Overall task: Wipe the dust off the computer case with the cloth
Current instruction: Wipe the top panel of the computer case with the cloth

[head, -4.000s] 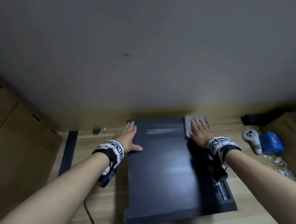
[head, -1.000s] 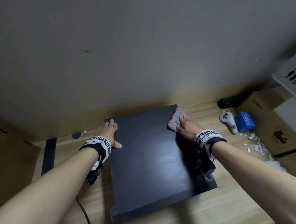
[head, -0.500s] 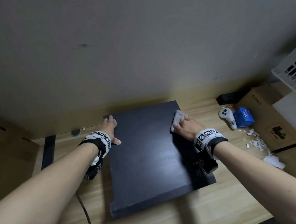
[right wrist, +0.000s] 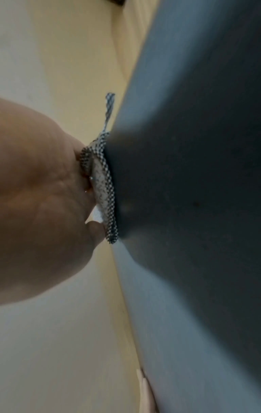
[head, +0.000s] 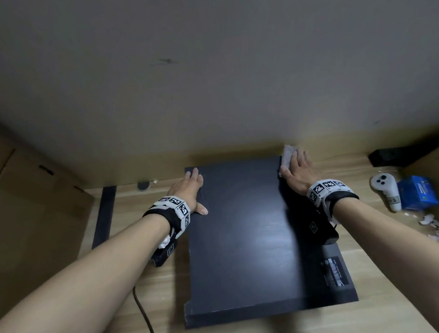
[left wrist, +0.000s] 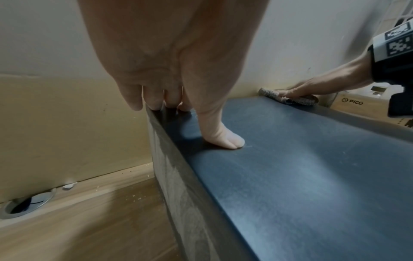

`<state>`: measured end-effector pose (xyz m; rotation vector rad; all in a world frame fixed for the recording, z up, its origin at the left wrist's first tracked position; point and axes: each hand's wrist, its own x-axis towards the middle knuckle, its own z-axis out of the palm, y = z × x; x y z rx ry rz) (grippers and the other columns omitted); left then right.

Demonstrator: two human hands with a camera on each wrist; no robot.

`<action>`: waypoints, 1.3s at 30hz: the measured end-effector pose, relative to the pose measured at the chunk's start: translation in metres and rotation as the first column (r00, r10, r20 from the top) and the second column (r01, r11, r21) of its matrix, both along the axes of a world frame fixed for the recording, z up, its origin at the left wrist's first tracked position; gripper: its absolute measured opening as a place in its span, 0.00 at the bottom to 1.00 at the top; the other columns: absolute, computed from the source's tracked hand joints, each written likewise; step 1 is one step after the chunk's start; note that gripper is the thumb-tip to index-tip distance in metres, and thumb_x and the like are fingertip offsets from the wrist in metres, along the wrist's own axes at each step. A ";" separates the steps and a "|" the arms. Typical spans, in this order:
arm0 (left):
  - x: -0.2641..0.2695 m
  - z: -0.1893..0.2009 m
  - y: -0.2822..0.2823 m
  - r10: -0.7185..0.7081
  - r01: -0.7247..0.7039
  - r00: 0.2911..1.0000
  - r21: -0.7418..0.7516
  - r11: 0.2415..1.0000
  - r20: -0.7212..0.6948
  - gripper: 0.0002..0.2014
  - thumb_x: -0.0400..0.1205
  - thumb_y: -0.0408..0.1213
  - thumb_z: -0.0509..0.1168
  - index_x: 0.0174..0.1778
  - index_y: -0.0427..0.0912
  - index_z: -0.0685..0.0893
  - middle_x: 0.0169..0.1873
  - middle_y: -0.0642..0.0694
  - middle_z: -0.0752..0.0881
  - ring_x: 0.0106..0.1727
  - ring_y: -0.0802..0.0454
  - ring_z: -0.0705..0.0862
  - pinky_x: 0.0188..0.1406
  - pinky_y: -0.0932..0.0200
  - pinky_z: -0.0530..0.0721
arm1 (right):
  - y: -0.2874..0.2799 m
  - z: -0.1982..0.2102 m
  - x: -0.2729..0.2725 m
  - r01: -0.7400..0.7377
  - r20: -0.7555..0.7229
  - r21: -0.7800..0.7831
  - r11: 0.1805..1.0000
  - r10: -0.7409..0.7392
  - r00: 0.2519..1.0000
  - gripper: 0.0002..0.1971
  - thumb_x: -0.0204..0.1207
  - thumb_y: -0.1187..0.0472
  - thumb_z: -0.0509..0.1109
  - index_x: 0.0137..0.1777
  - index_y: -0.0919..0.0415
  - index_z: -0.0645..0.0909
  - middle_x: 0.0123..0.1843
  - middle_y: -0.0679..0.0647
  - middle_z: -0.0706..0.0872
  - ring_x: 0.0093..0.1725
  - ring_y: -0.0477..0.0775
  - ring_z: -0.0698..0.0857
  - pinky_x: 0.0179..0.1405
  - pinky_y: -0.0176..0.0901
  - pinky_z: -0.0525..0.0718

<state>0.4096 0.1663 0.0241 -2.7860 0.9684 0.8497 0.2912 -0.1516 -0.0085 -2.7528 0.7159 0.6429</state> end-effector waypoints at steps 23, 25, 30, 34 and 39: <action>-0.048 0.011 0.101 0.145 -0.151 0.989 -0.284 0.947 -0.040 0.48 0.78 0.57 0.68 0.86 0.40 0.51 0.86 0.46 0.48 0.85 0.50 0.52 0.83 0.53 0.55 | 0.211 0.030 0.022 -0.569 0.129 0.141 0.810 0.555 0.822 0.32 0.89 0.52 0.51 0.88 0.60 0.45 0.90 0.55 0.41 0.88 0.55 0.39 0.87 0.53 0.48; -0.057 0.008 0.106 0.168 -0.177 0.984 -0.315 0.932 -0.057 0.44 0.80 0.56 0.66 0.85 0.41 0.52 0.86 0.46 0.49 0.85 0.50 0.54 0.82 0.52 0.58 | 0.219 0.029 0.009 -0.606 0.143 0.154 0.781 0.589 0.795 0.32 0.89 0.51 0.51 0.88 0.59 0.46 0.90 0.54 0.42 0.88 0.53 0.40 0.87 0.54 0.49; -0.070 -0.002 0.112 0.222 -0.263 0.963 -0.357 0.896 -0.152 0.35 0.84 0.45 0.60 0.85 0.41 0.54 0.85 0.47 0.52 0.85 0.52 0.56 0.82 0.56 0.57 | 0.228 0.035 -0.042 -0.678 0.160 0.216 0.702 0.660 0.734 0.32 0.88 0.51 0.52 0.88 0.55 0.46 0.89 0.47 0.41 0.87 0.46 0.40 0.87 0.47 0.45; -0.067 -0.008 0.116 0.296 -0.356 0.930 -0.345 0.868 -0.216 0.32 0.85 0.41 0.59 0.85 0.40 0.56 0.85 0.46 0.55 0.85 0.52 0.56 0.82 0.58 0.54 | 0.232 0.038 -0.053 -0.710 0.081 0.172 0.683 0.708 0.701 0.34 0.88 0.42 0.46 0.88 0.57 0.43 0.89 0.48 0.39 0.87 0.48 0.38 0.85 0.43 0.41; -0.054 -0.005 0.114 0.336 -0.396 0.917 -0.374 0.839 -0.217 0.31 0.85 0.38 0.59 0.84 0.39 0.59 0.84 0.45 0.59 0.84 0.51 0.59 0.82 0.58 0.56 | 0.236 0.044 0.004 -0.642 0.020 0.206 0.739 0.653 0.757 0.33 0.89 0.43 0.44 0.88 0.60 0.41 0.89 0.54 0.38 0.87 0.53 0.37 0.85 0.49 0.39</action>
